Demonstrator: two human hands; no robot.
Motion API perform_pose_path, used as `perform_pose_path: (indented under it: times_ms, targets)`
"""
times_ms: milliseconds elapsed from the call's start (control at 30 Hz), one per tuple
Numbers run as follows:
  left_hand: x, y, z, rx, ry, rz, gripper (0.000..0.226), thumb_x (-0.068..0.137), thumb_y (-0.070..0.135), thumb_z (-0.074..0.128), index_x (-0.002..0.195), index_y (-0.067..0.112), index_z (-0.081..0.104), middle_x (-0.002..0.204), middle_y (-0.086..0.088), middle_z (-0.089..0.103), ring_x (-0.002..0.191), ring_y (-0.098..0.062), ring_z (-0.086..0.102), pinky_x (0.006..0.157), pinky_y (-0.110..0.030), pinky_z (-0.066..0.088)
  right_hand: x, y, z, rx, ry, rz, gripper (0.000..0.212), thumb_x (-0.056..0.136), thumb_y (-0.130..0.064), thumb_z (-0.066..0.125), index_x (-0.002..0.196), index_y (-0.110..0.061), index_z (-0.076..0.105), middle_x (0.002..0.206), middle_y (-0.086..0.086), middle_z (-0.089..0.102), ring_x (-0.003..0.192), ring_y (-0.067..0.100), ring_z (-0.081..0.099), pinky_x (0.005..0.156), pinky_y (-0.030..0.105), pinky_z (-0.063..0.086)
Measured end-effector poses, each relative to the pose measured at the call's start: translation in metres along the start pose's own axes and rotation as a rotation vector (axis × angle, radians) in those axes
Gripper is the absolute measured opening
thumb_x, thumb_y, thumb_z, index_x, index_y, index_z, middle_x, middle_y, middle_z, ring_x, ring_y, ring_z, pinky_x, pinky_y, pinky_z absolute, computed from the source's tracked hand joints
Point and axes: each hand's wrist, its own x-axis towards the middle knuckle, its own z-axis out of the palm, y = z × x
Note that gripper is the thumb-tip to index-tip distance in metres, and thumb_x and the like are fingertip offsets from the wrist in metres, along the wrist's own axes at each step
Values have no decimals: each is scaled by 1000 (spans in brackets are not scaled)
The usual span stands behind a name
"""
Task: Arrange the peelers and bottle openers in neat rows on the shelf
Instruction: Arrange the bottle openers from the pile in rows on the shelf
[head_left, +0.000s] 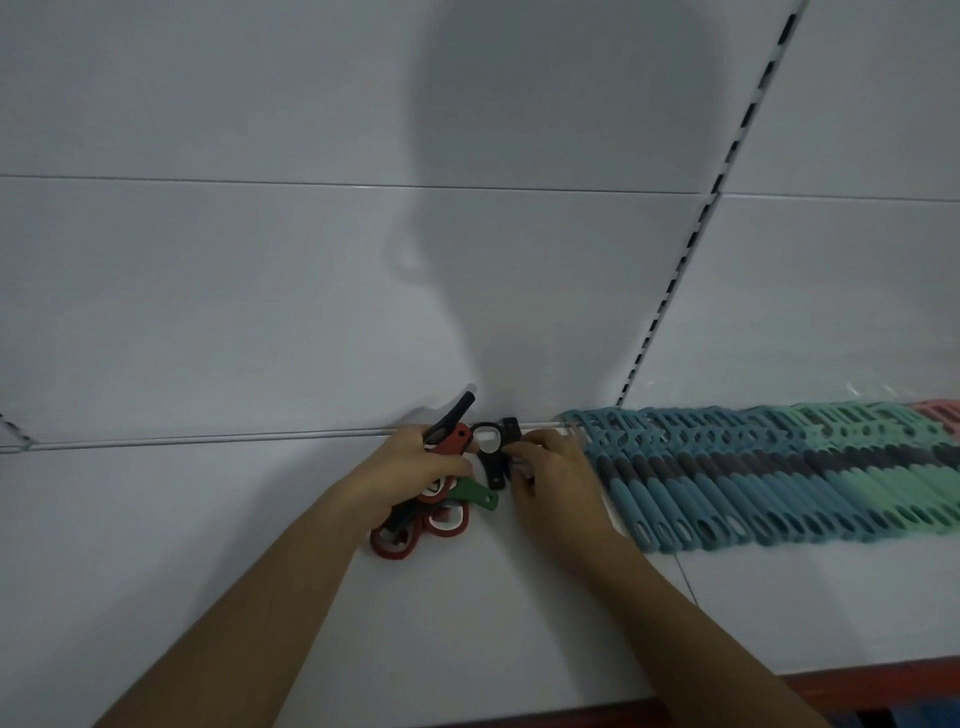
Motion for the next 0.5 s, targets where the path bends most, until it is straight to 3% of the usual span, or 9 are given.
perform_pose_path:
  times_ms: [133, 200, 267, 300, 367, 433, 500]
  targets:
    - [1, 0, 0, -94, 13, -21, 16, 82, 18, 82, 95, 27, 81, 100, -6, 79, 88, -20, 76, 70, -24, 59, -4, 1, 4, -48, 41, 8, 31, 94, -12, 58, 120, -18, 74, 120, 4, 66, 111, 27, 52, 93, 32, 44]
    - [0, -1, 0, -156, 26, -27, 15, 83, 18, 82, 92, 31, 81, 98, -3, 79, 90, -20, 76, 76, -29, 59, -7, -1, 2, -1, 84, -3, 29, 95, -16, 60, 121, -17, 72, 120, 1, 65, 111, 23, 53, 92, 23, 43]
    - [0, -3, 1, -251, 24, -14, 16, 85, 17, 81, 94, 30, 81, 98, -4, 79, 93, -22, 76, 76, -31, 60, -10, -8, -5, 201, 74, -17, 29, 97, -30, 59, 122, -21, 69, 116, -8, 63, 105, 10, 55, 86, 6, 40]
    - [-1, -3, 2, -312, 19, -5, 16, 86, 16, 80, 97, 27, 81, 100, -6, 79, 94, -24, 76, 73, -30, 60, -11, -11, -9, 339, 20, -15, 29, 97, -38, 58, 121, -25, 68, 110, -14, 64, 98, 3, 57, 80, 4, 42]
    - [-4, -3, 5, -422, 12, 18, 15, 88, 14, 78, 101, 21, 80, 102, -12, 78, 94, -27, 76, 69, -30, 60, -9, -19, -15, 550, -88, 16, 22, 96, -42, 62, 113, -30, 67, 94, -15, 69, 83, 6, 66, 71, 14, 51]
    - [-6, -3, 6, -462, 9, 38, 17, 87, 12, 79, 104, 18, 79, 101, -14, 78, 92, -28, 76, 68, -31, 60, -8, -21, -15, 651, -93, 59, 14, 94, -25, 70, 108, -24, 70, 86, -7, 73, 72, 13, 70, 69, 27, 58]
    - [-8, -4, 3, -434, -18, 50, 26, 85, 9, 81, 110, 14, 75, 99, -13, 78, 87, -26, 76, 67, -31, 59, -4, -21, -15, 762, -44, 129, 16, 93, -9, 70, 105, -18, 72, 82, -1, 74, 68, 14, 71, 66, 27, 57]
